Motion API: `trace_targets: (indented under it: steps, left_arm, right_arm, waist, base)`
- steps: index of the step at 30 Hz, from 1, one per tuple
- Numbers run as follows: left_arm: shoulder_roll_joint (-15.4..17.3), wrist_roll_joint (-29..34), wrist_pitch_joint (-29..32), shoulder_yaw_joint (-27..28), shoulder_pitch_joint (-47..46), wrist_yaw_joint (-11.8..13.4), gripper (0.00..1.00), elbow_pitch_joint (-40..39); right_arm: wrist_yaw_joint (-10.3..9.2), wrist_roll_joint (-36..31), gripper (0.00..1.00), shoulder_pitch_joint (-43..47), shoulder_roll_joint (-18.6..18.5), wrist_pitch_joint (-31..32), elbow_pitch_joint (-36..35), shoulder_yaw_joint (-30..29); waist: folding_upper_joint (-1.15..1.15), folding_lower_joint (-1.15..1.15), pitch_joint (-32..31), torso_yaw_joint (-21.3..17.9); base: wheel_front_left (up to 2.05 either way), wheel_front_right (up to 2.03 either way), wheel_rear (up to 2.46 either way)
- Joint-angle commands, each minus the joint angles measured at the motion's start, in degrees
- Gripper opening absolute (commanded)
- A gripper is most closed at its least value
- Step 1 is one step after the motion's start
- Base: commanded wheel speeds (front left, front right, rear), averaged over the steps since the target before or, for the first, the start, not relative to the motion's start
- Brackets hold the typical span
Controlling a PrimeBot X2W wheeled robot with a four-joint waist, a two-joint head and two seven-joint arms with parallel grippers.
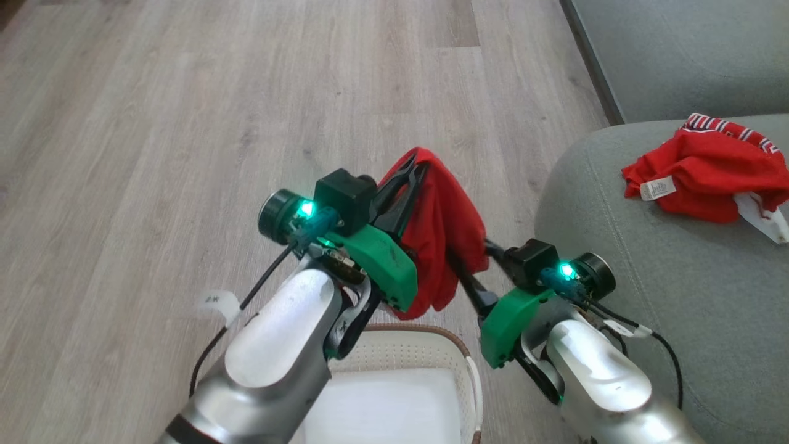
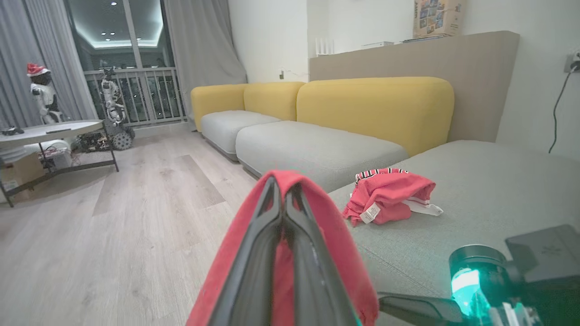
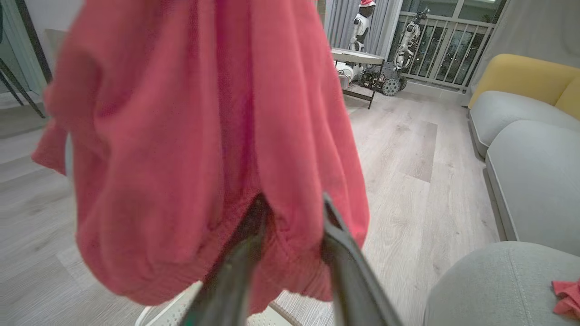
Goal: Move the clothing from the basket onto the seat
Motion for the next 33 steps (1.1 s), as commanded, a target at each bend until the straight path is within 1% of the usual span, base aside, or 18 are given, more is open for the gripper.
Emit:
trace_targets:
  steps: [1, 2, 10, 11, 12, 13, 14, 15, 23, 32, 33]
  left_arm:
    - [0.56, -0.67, -0.67, 1.69, -1.93, 0.57, 0.0, -2.11]
    - [0.55, -0.82, -0.73, 1.56, -1.71, 0.77, 0.0, -2.0]
    - [0.84, -2.44, -2.74, 2.45, 0.85, 1.87, 0.0, -0.52]
    - [0.9, -2.6, -3.06, 2.56, 1.24, 2.0, 0.12, -0.24]
    - [0.91, -2.96, -3.7, 2.78, 2.0, 2.26, 0.41, 0.17]
    - [0.9, -3.16, -3.99, 2.87, 2.36, 2.38, 0.78, 0.36]
    - [0.9, -3.31, -4.22, 2.87, 2.69, 2.45, 0.95, 0.58]
    - [0.89, -3.45, -4.47, 2.88, 2.99, 2.5, 1.0, 0.77]
    - [0.96, -4.02, -6.04, 2.47, 5.14, 2.75, 1.0, 1.97]
    - [0.88, -3.3, -7.28, 0.61, 6.54, 2.93, 1.0, 2.14]
    - [0.88, -3.3, -7.28, 0.61, 6.54, 2.93, 1.0, 2.14]
  right_arm:
    - [0.41, 1.08, 0.18, -3.38, 0.51, -0.43, -0.74, 1.37]
    - [0.41, 1.65, 0.0, -3.72, 0.52, -0.52, -0.2, 1.76]
    - [0.41, 4.27, 0.0, -6.5, -0.11, -1.08, 2.13, 3.47]
    - [0.41, 4.49, 0.0, -6.9, -0.37, -1.11, 2.22, 3.42]
    - [0.41, 4.84, 0.0, -7.75, -1.0, -1.18, 2.28, 3.09]
    - [0.41, 4.91, 0.0, -8.23, -1.39, -1.2, 2.3, 2.93]
    - [0.41, 4.86, 0.0, -8.73, -1.84, -1.22, 2.29, 2.76]
    - [0.41, 4.78, 0.0, -9.26, -2.31, -1.24, 2.23, 2.51]
    - [0.41, 3.46, 0.0, -13.32, -6.17, -1.32, 0.63, -1.11]
    - [0.41, 1.61, 0.0, -14.84, -10.39, -0.75, -2.94, -4.82]
    - [0.41, 1.61, 0.0, -14.84, -10.39, -0.75, -2.94, -4.82]
  waist:
    - [0.0, 0.0, -0.11, 0.41]
    - [0.0, 0.0, -0.12, 0.54]
    - [0.0, 0.0, 0.08, 0.5]
    - [0.0, 0.0, 0.16, 0.39]
    - [0.0, 0.0, 0.32, 0.09]
    - [0.0, 0.0, 0.4, -0.1]
    - [0.0, 0.0, 0.47, -0.29]
    - [0.0, 0.0, 0.54, -0.5]
    - [0.0, 0.0, 1.42, -3.31]
    - [0.0, 0.0, 3.38, -9.15]
    - [0.0, 0.0, 3.38, -9.15]
  base:
    - [0.0, 0.0, 0.0]
    - [0.0, 0.0, 0.0]
    - [0.0, 0.0, 0.0]
    - [0.0, 0.0, 0.0]
    - [0.0, 0.0, 0.0]
    - [0.0, 0.0, 0.0]
    - [0.0, 0.0, 0.0]
    - [0.0, 0.0, 0.0]
    - [0.0, 0.0, 0.0]
    - [0.0, 0.0, 0.0]
    - [0.0, 0.0, 0.0]
